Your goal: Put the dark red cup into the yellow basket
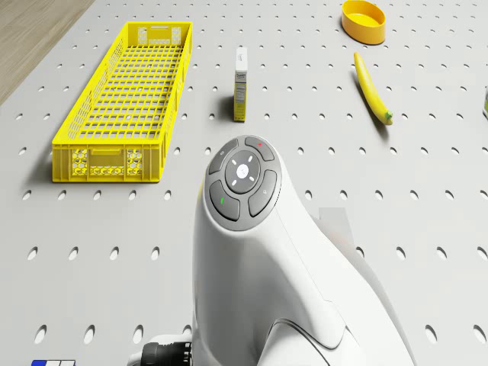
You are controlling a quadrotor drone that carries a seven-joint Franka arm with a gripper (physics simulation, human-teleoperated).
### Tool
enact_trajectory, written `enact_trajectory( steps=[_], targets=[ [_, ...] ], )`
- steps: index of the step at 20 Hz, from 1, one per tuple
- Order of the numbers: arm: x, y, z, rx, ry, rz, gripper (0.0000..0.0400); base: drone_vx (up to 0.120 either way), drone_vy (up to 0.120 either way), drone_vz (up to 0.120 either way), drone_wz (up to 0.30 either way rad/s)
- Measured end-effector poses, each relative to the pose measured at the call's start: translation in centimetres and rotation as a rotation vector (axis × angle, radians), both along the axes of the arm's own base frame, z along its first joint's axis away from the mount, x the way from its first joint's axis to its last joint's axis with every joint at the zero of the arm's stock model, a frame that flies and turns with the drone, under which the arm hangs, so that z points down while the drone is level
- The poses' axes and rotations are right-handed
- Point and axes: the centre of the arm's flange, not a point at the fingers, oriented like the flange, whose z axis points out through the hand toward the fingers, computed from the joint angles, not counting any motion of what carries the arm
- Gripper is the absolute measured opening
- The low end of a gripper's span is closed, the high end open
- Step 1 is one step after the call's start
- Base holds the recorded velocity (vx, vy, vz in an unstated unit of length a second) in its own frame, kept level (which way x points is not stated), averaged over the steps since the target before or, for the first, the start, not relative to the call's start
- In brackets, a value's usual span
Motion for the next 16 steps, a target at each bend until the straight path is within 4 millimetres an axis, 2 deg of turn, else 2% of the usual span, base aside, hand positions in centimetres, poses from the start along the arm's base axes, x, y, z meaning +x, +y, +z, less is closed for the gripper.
enact_trajectory(
  steps=[10, 12, 16],
  targets=[
    [0.00, 0.00, 0.00, 0.000, 0.000, 0.000, 0.0400, 0.000, 0.008, -0.120, 0.000],
    [0.00, 0.00, 0.00, 0.000, 0.000, 0.000, 0.0400, 0.000, 0.080, -0.120, 0.000],
    [0.00, 0.00, 0.58, 0.000, 0.000, 0.000, 0.0400, 0.000, 0.000, 0.000, 0.000]
  ],
)
